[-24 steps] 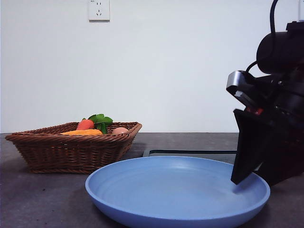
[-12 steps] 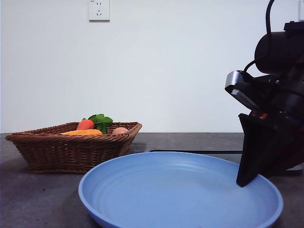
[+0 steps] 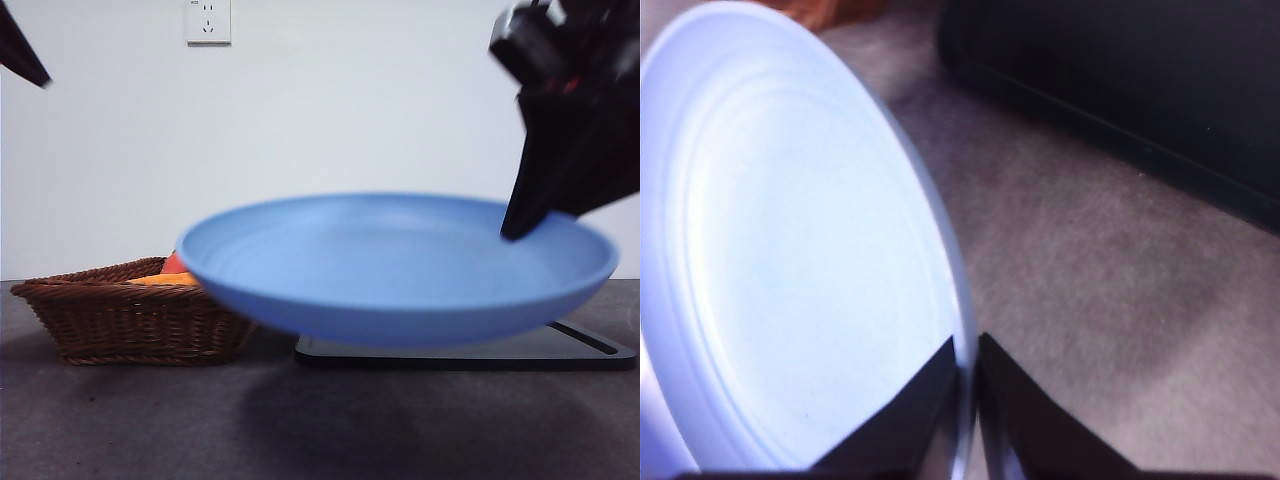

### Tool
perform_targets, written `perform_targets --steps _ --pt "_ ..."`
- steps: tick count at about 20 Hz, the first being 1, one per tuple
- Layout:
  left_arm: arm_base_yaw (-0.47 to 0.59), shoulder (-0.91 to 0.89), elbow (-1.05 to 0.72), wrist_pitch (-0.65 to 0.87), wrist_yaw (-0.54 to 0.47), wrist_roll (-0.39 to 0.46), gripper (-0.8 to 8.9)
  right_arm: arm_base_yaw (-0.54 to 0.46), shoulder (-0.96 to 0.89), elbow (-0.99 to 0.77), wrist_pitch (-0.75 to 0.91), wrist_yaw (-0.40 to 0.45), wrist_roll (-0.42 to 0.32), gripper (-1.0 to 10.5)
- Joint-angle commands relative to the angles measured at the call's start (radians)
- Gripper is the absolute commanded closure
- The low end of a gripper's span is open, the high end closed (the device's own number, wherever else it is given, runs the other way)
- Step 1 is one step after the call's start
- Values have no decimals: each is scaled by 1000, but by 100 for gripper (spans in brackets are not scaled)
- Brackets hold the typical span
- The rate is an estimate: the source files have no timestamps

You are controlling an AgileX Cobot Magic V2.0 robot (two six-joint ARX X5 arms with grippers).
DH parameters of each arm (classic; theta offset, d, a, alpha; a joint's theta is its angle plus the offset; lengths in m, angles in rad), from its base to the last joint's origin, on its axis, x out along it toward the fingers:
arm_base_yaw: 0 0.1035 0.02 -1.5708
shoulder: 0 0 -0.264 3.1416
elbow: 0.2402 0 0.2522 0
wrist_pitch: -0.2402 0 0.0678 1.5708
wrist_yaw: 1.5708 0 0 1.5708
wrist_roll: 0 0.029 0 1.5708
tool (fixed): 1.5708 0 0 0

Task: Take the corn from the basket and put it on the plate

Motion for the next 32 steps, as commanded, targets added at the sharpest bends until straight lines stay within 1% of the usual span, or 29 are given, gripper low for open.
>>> perform_targets --steps 1,5,7,9,11,14,19,22,27,32 --pt "-61 103 42 65 -81 14 436 -8 -50 22 -16 -7 -12 944" --pt "-154 326 153 90 -268 51 436 -28 -138 22 -64 -7 -12 944" --pt "-183 446 227 87 -344 67 436 -29 -172 22 -66 -7 -10 944" --pt "-202 560 298 81 -388 84 436 -29 -192 22 -70 -7 -6 944" --pt "-216 662 360 65 -404 102 436 -29 -199 22 -74 -6 -6 944" --pt "-236 778 429 61 -457 122 436 -29 -202 22 -76 -6 -6 944" --pt "-245 887 473 75 -481 140 436 -29 -202 22 -71 -6 -6 944" --pt "-245 923 473 80 -503 152 436 -29 -202 22 -69 -6 -7 944" --pt "-248 947 473 105 -504 157 439 -29 -202 22 -61 -6 -7 944" --pt "-251 948 473 87 -503 157 503 -29 -202 22 -59 -6 -7 944"
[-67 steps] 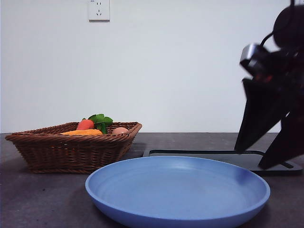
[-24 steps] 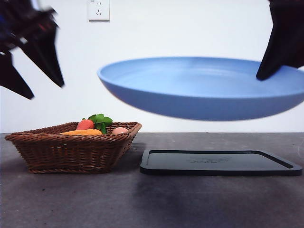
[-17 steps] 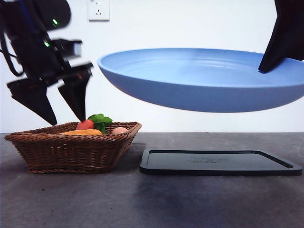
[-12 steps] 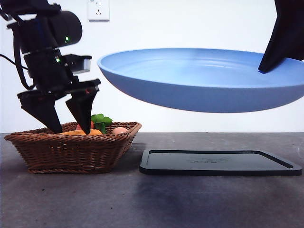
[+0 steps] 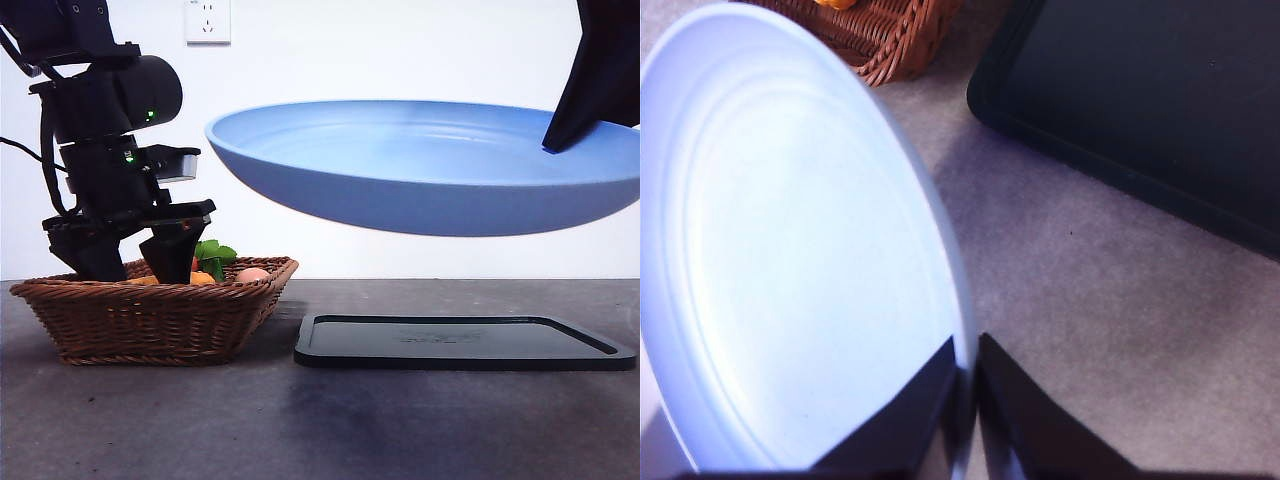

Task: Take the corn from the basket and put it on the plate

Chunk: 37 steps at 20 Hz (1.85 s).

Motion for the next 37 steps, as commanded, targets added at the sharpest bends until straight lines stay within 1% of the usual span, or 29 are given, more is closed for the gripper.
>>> perform_targets --steps 1,6,12,14,17,19,20,21,23,25,26,27,29,31,33,37 --pt "-8 21 17 -13 -4 15 515 3 3 22 19 -6 -4 944" --pt "-8 21 17 -35 -3 12 580 3 3 22 26 -6 -4 944" --pt "-8 7 36 -35 13 -13 612 3 3 22 32 -6 -3 944" --pt "-8 -17 48 -35 19 -14 612 3 3 22 33 -6 -3 944" --pt "-8 -87 49 -42 42 -39 611 -7 3 22 35 -3 -2 944" --pt "-8 -144 50 -63 45 -40 611 -23 4 22 46 32 5 944" --pt "-8 -183 50 -79 66 -41 611 -29 8 22 60 52 21 944" --pt "-9 -218 50 -88 98 -56 611 -32 18 22 79 53 35 944" --pt "-18 -290 50 -95 204 -90 611 -37 55 22 120 55 69 944" --pt "-42 -347 50 -101 317 -113 611 -36 111 22 168 54 97 944" --pt "-62 -364 50 -106 352 -113 611 -35 148 22 200 54 113 944" --pt "-88 -370 50 -115 364 -113 611 -34 183 22 228 52 135 944" --pt "-144 -363 50 -134 365 -110 611 -34 248 22 286 38 173 944" --pt "-205 -337 48 -133 364 -100 611 -35 295 22 319 26 195 944" --pt "-267 -292 48 -121 363 -81 611 -35 319 22 329 16 199 944" --pt "-351 -180 48 -90 359 -54 611 -35 322 22 331 11 201 944"
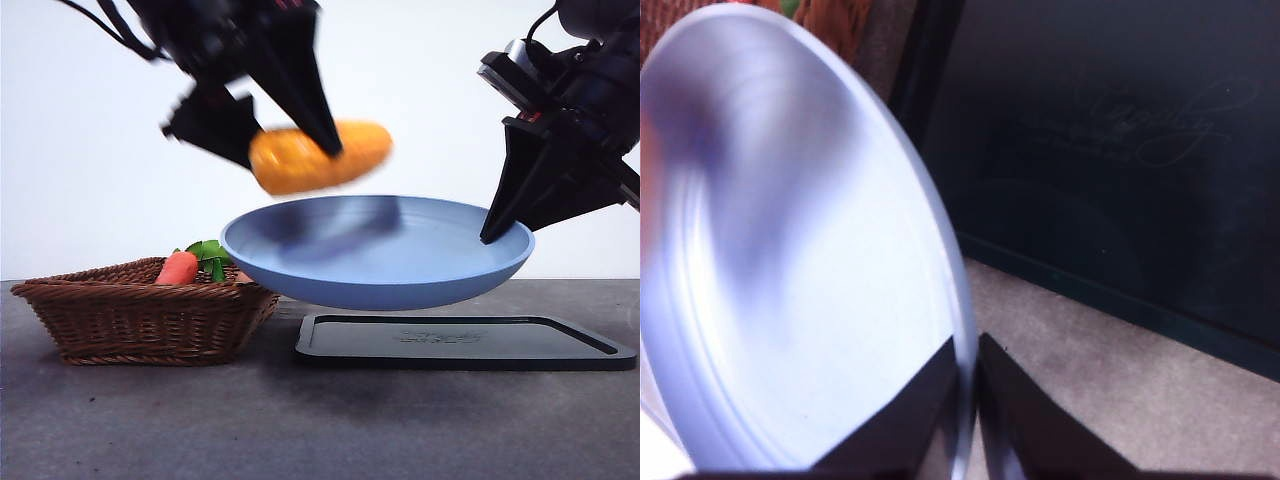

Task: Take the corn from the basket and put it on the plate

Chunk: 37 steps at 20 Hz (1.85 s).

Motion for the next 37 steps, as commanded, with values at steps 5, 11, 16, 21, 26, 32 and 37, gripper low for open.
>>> perform_targets --steps 5,11,16,21,26,32,37 --pt "-76 123 15 18 -53 26 547 4 10 21 6 -56 14 944" --pt "-118 131 15 6 -95 30 485 4 10 21 4 -56 12 944" --pt "-118 117 17 -16 -95 29 476 4 10 21 -1 -56 7 944" --pt "-117 74 76 -58 -96 22 431 4 13 21 -8 -56 4 944" --pt "-117 67 190 -156 -95 32 432 3 13 21 -7 -50 4 944" --pt "-113 64 311 -243 -95 54 432 -74 45 28 -3 -48 4 944" --pt "-108 41 325 -251 -95 55 434 -164 154 114 -3 -48 -26 944"
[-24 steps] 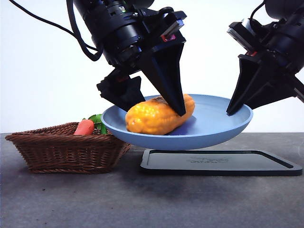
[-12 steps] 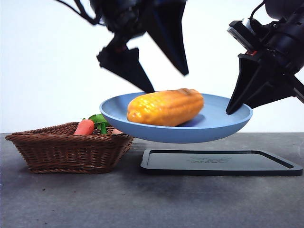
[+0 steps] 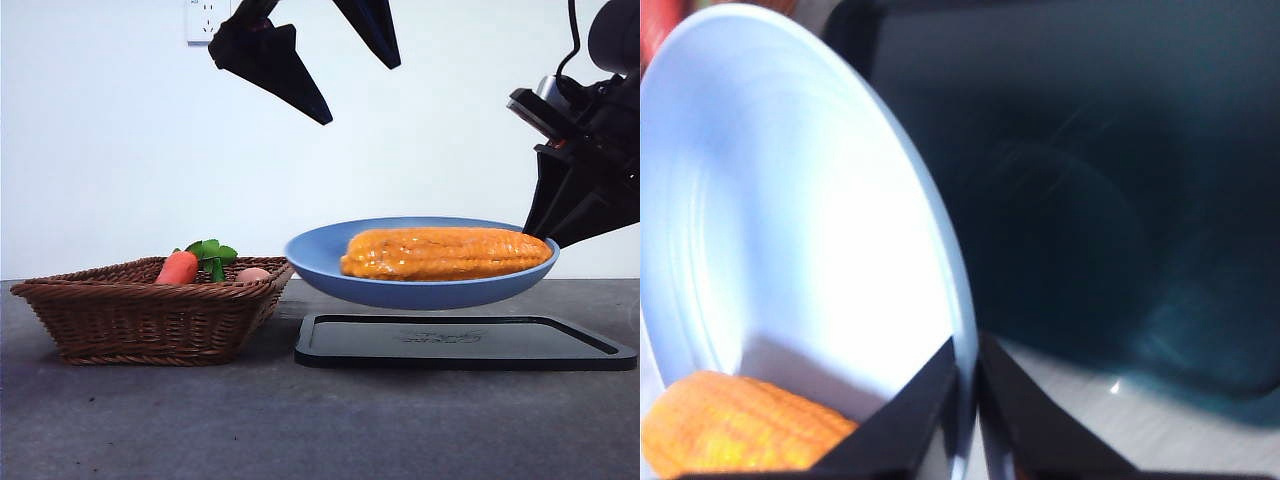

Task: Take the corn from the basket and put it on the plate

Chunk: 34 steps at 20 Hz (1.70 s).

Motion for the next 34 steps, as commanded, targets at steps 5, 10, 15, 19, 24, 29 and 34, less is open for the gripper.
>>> perform_targets --steps 5,10,15,19,24,29,34 --pt "-6 -15 30 2 -2 -1 435 -40 214 204 10 10 -26 944" --pt "-6 -15 30 5 -1 -2 435 -44 358 272 19 15 -32 944" --pt "-6 -15 30 5 -2 -2 435 -45 412 272 37 20 -43 944" --pt "-6 -15 30 6 -2 -2 435 -44 412 272 5 44 -64 940" --pt "-6 -15 30 10 -2 -2 435 -44 411 272 -10 66 -83 742" --pt "-6 -15 30 4 -2 -2 435 -85 362 274 -52 61 -85 742" --pt "-6 -15 30 5 -2 -2 436 -132 156 274 -162 61 -124 742"
